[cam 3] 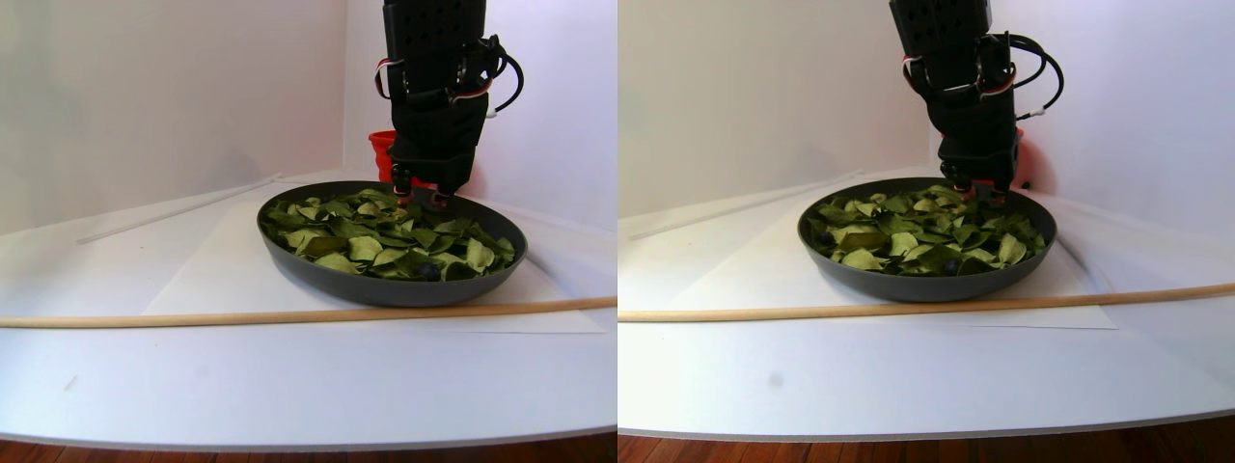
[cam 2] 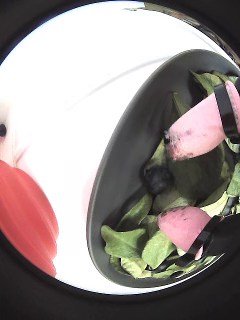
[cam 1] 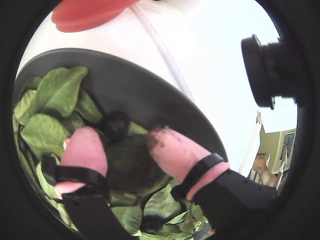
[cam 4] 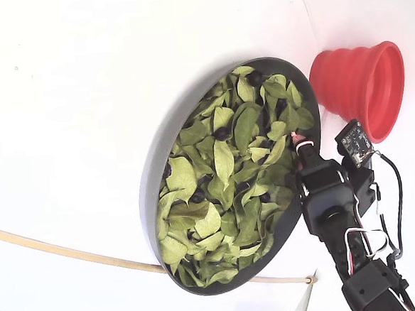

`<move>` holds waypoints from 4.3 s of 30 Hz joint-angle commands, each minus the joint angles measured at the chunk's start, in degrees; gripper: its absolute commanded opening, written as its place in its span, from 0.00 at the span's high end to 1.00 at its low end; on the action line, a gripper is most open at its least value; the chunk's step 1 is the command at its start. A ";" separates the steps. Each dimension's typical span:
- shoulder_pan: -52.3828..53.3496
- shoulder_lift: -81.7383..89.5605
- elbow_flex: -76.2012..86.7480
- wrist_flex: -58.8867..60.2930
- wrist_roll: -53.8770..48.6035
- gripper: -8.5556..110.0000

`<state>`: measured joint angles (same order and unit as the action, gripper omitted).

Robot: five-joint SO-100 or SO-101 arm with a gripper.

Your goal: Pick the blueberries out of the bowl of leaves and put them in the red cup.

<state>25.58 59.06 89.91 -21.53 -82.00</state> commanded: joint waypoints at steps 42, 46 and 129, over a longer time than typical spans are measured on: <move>0.35 -6.50 -6.33 -5.98 -0.97 0.77; 0.35 -6.86 -6.50 -6.06 -1.14 0.77; 0.88 8.09 2.55 -5.36 -2.11 0.84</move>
<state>25.58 58.89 92.72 -26.89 -83.67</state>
